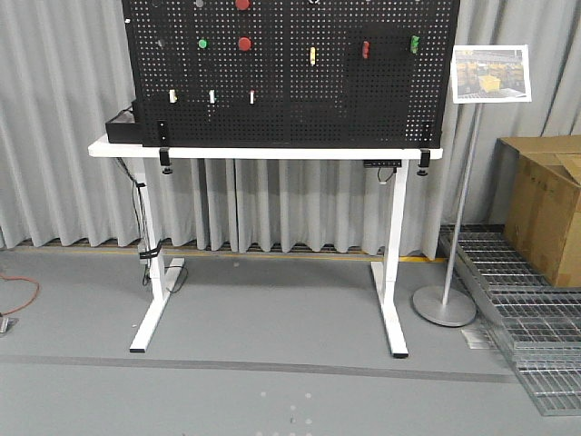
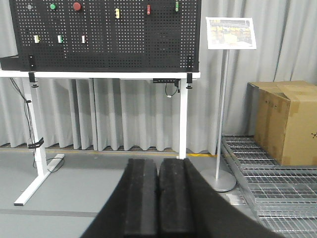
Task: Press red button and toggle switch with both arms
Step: 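Drive the base forward up to the black pegboard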
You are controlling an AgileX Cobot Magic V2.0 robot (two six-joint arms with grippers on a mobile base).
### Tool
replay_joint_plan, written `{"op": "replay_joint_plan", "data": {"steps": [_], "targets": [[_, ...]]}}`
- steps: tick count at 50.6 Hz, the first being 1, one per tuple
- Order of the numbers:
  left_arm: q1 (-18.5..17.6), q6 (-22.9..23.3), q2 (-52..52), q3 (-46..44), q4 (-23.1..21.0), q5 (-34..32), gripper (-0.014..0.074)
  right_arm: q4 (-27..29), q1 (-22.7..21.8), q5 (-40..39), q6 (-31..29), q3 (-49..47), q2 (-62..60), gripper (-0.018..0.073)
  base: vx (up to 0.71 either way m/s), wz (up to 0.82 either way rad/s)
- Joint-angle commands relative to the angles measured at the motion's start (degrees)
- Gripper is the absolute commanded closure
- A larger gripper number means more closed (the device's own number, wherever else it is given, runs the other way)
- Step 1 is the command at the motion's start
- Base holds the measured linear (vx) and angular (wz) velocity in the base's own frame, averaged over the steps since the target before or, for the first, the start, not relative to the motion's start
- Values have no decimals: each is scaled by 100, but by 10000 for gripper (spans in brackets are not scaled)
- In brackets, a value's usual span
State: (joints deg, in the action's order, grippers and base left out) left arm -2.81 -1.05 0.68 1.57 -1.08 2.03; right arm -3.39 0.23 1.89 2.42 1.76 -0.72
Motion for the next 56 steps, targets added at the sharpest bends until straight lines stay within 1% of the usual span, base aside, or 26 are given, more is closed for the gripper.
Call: {"op": "replay_joint_plan", "data": {"steps": [1,35,56], "targets": [[-9,1,91,192,-12,-462,595,-4,-39,-466,-29,64,-54,563,0,-1],[-9,1,91,192,-12,-462,595,-4,-39,-466,-29,64,-54,563,3,-1],[-9,1,91,192,-12,-460,595,-4,-39,-466,-29,64,-54,563,18,4]]}}
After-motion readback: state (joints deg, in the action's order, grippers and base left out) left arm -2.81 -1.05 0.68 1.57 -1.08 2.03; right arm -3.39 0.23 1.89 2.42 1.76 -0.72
